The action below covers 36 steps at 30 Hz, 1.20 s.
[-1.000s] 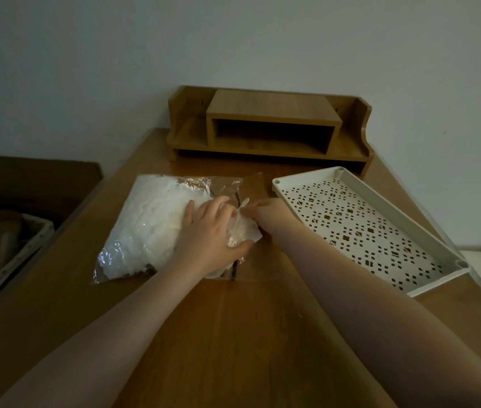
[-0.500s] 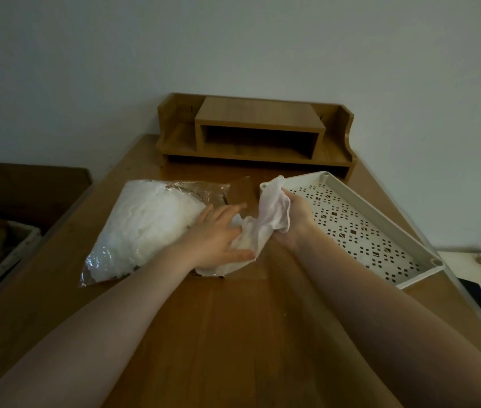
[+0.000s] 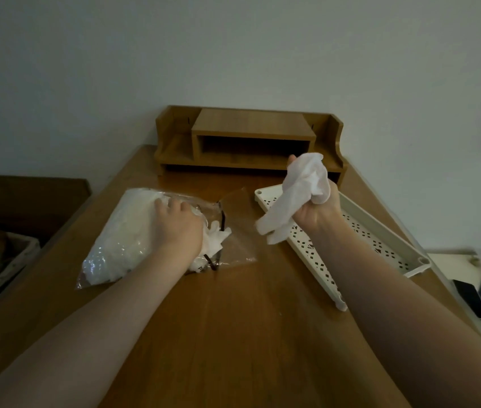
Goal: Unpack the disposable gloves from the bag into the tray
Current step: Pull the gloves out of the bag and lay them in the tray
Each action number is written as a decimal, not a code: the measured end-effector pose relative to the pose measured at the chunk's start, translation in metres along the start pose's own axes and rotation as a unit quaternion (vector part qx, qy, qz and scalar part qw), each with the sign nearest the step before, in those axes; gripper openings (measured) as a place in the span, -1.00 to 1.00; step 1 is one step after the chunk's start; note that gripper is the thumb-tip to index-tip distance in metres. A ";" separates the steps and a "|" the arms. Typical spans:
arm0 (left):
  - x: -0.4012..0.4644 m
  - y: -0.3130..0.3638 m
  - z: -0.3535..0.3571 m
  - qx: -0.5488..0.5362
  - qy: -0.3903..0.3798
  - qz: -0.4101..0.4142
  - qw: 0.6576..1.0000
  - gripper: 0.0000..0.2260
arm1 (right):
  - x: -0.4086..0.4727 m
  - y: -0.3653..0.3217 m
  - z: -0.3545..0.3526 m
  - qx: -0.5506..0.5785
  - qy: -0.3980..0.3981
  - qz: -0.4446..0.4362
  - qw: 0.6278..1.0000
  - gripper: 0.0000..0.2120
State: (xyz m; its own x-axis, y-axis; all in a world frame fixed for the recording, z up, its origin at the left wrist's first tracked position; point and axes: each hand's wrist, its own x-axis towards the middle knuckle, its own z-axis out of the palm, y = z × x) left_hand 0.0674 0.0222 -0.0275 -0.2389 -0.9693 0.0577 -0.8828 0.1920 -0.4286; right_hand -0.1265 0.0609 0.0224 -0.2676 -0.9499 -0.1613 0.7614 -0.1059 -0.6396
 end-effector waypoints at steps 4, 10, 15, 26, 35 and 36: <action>0.005 0.014 -0.004 0.013 0.040 0.129 0.991 -0.38 | -0.011 -0.011 0.003 0.115 -0.108 0.072 0.985 -0.64; 0.004 0.024 -0.025 -0.258 0.084 0.217 0.938 -0.44 | -0.019 -0.026 -0.004 0.092 -0.131 0.020 0.987 -0.69; 0.029 0.081 -0.042 -0.229 0.107 0.307 0.918 -0.51 | -0.025 -0.040 -0.011 0.041 -0.120 0.006 0.992 -0.89; 0.039 0.078 -0.035 -0.122 0.067 0.365 0.920 -0.73 | -0.005 -0.056 -0.029 -0.288 -0.022 -0.165 0.943 -0.69; -0.024 0.072 -0.037 -0.186 -0.043 0.362 0.912 -0.65 | -0.017 -0.055 -0.020 -0.453 -0.087 -0.231 0.857 -0.84; -0.031 0.073 -0.042 -0.198 -0.057 0.358 0.911 -0.63 | -0.019 -0.055 -0.019 -0.456 -0.098 -0.233 0.854 -0.82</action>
State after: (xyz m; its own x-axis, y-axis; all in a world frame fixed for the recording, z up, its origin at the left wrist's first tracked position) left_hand -0.0067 0.0727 -0.0230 -0.7868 -0.5798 -0.2115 -0.5998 0.7991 0.0406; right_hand -0.1740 0.0903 0.0466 -0.2434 -0.9079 0.3414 -0.1999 -0.2975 -0.9336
